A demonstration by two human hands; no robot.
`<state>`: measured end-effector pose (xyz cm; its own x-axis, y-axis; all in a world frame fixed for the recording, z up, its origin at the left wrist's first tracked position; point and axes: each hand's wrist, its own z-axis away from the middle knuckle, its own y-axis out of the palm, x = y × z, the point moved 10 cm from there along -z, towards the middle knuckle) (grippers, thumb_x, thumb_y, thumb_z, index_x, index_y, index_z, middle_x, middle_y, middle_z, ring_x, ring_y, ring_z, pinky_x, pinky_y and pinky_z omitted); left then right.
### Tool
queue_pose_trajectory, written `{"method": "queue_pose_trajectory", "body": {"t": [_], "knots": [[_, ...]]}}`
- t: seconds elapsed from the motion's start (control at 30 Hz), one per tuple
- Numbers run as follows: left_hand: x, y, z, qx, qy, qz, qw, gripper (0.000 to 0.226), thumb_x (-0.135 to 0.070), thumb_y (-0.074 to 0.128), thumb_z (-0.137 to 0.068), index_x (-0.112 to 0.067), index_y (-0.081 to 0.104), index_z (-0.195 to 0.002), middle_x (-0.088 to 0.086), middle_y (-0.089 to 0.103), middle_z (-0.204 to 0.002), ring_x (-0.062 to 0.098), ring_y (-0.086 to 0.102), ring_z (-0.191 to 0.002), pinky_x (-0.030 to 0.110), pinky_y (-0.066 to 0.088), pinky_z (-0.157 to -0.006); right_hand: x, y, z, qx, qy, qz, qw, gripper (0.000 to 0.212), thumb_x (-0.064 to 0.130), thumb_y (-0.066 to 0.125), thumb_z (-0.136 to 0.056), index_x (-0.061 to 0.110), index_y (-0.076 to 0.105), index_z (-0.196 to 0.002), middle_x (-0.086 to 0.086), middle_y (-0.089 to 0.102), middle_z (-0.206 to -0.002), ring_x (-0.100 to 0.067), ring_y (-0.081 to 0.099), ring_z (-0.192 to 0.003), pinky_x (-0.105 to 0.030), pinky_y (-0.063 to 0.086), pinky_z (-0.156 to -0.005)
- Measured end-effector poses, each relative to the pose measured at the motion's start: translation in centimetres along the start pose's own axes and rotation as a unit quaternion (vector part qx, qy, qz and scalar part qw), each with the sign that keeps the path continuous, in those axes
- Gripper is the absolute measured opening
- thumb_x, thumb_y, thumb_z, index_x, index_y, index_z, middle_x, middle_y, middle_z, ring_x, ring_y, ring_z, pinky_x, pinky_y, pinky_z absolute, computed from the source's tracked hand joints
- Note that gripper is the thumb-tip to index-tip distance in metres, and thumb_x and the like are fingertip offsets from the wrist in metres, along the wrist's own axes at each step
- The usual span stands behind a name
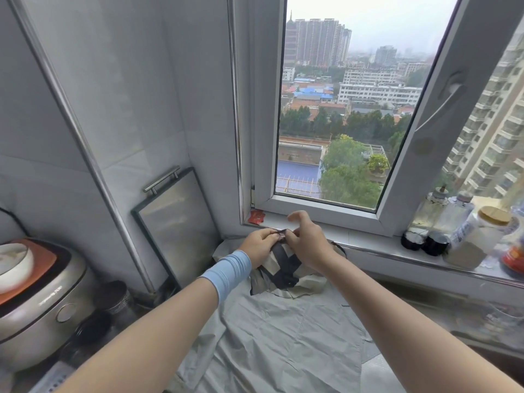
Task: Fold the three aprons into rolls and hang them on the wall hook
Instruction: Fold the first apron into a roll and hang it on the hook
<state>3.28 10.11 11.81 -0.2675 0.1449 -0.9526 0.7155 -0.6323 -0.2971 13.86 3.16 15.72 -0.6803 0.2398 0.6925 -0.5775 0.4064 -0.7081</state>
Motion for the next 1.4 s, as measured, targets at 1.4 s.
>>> {"method": "queue_pose_trajectory", "body": {"t": [1.4], "knots": [[1.2,-1.9,5.4,0.184,-0.048,-0.518,0.834,0.039,-0.031,0.073,-0.075,-0.019,0.058,-0.108,0.003,0.064,-0.093,0.027,0.065,-0.079,0.035,0.058,-0.071,9.0,5.0,0.8,0.149,-0.116,0.087,0.978,0.012,0.023,0.046,-0.1,0.019,0.055,-0.093,0.002,0.054,-0.091,-0.02,0.048,-0.085,-0.028,0.035,-0.072]]}}
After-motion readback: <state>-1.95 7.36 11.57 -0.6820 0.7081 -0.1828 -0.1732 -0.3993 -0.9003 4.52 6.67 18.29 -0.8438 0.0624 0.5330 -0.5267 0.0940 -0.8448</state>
